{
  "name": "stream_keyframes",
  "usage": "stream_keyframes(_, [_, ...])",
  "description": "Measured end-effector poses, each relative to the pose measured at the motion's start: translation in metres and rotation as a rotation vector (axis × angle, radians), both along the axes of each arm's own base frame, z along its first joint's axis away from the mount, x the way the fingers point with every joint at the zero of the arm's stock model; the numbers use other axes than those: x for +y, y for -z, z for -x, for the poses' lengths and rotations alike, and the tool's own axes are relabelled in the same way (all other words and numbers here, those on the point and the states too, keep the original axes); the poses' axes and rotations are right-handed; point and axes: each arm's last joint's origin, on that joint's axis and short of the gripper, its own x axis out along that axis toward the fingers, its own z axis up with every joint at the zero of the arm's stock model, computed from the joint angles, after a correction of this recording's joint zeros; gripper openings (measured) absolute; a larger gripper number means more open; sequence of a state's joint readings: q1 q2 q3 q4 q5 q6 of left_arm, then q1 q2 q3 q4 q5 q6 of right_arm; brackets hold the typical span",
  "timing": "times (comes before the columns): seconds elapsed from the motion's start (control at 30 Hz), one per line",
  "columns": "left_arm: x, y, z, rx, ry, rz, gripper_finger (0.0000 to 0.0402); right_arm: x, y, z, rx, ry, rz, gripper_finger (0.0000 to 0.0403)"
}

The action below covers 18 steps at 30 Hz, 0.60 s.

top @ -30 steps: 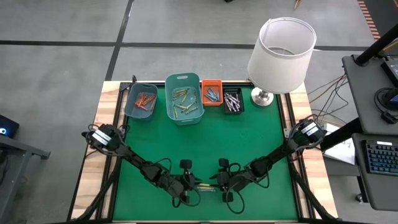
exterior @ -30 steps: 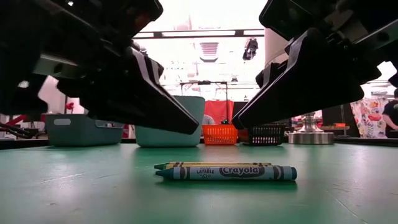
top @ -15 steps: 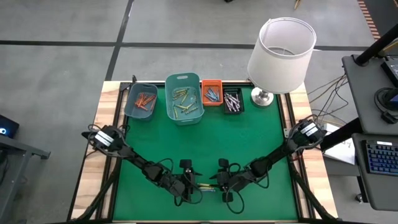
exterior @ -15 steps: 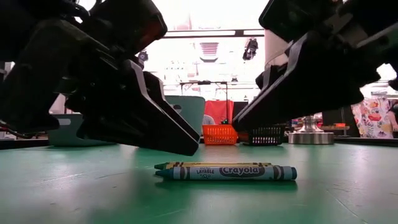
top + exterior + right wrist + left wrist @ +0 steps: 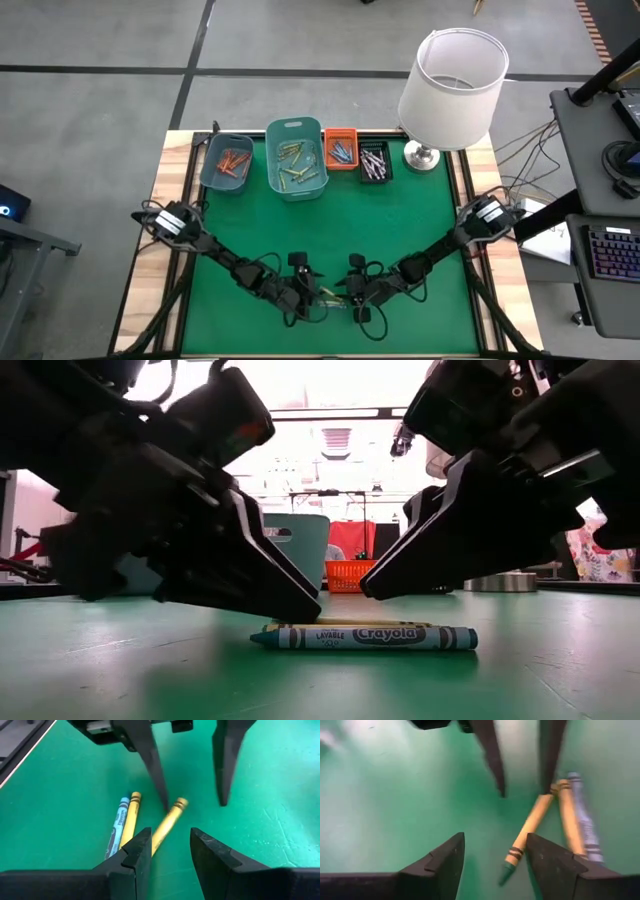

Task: Sort crayons
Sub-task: Put the green crayon into the green bin

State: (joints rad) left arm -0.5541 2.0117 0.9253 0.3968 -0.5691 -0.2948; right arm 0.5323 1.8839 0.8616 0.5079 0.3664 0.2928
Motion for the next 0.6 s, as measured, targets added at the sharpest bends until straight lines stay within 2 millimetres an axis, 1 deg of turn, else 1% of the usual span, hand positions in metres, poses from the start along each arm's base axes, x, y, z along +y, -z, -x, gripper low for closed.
stream_keyframes(0.1, [0.005, 0.0012, -0.0011, 0.007, -0.037, -0.012, 0.0196, -0.0013, 0.0001, -0.0007, 0.001, 0.003, -0.001, 0.0125])
stream_keyframes(0.33, [0.0097, 0.0019, -0.0028, 0.013, -0.041, -0.024, 0.0196, -0.0029, 0.0001, -0.0016, 0.002, 0.008, -0.003, 0.0125])
stream_keyframes(0.43, [0.0085, 0.0019, -0.003, 0.029, 0.024, -0.053, 0.0196, -0.0039, 0.0001, -0.0021, 0.002, 0.011, -0.003, 0.0125])
stream_keyframes(0.6, [0.0081, 0.0015, -0.0042, 0.049, 0.148, -0.156, 0.0196, -0.005, -0.0001, -0.0027, 0.001, 0.015, -0.004, 0.0125])
